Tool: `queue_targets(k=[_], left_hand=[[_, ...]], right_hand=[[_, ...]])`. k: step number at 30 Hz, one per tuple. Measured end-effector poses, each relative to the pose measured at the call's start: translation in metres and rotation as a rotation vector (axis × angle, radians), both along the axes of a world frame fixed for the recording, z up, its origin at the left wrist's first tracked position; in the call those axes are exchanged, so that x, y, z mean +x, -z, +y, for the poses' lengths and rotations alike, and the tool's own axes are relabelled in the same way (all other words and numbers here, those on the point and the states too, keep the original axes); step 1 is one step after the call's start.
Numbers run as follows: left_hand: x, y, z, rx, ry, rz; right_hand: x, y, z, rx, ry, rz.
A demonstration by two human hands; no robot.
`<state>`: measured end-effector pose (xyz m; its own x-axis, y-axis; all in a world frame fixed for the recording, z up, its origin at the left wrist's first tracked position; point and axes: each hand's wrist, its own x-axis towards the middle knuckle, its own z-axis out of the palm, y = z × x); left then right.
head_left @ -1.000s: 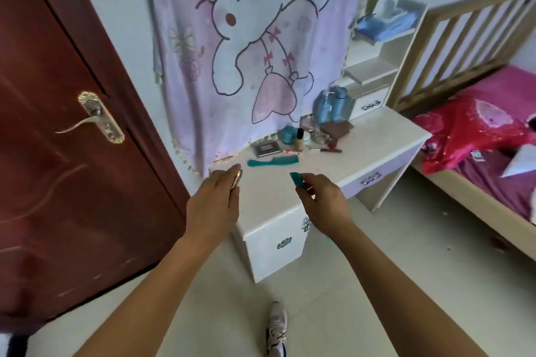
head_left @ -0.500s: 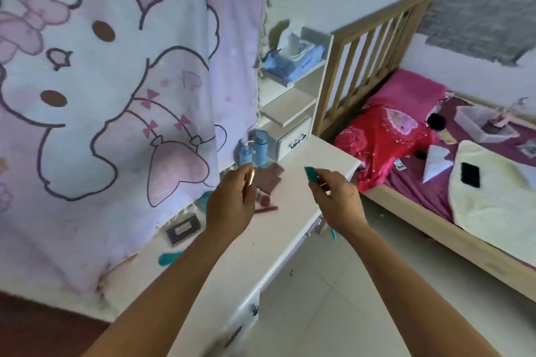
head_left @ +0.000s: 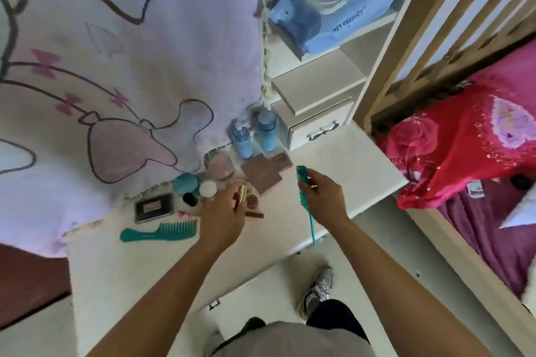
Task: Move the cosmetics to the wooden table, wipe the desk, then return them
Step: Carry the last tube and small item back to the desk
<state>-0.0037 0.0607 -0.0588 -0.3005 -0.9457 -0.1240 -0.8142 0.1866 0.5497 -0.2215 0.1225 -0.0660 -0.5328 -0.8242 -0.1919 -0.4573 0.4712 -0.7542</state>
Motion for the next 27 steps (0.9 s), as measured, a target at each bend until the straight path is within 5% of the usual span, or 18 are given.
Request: queue_targets(k=[7,15,22,27], left_hand=[[-0.005,0.032,0.026,0.16,-0.243,-0.106],[-0.01,0.065,0.029,0.201,-0.273,-0.082],[-0.016,0.096,0.014,0.239,-0.289,-0.003],[-0.016,0.103,-0.011,0.341,-0.617,0.211]], right_hand=[[-0.037,0.041,-0.047,0.084,0.019,-0.412],[-0.044,0.075,-0.067,0.173,0.274,-0.749],[-0.059,0.087,-0.087,0.149,0.375,-0.796],[-0.045,0.099,-0.093,0.19,0.322,-0.656]])
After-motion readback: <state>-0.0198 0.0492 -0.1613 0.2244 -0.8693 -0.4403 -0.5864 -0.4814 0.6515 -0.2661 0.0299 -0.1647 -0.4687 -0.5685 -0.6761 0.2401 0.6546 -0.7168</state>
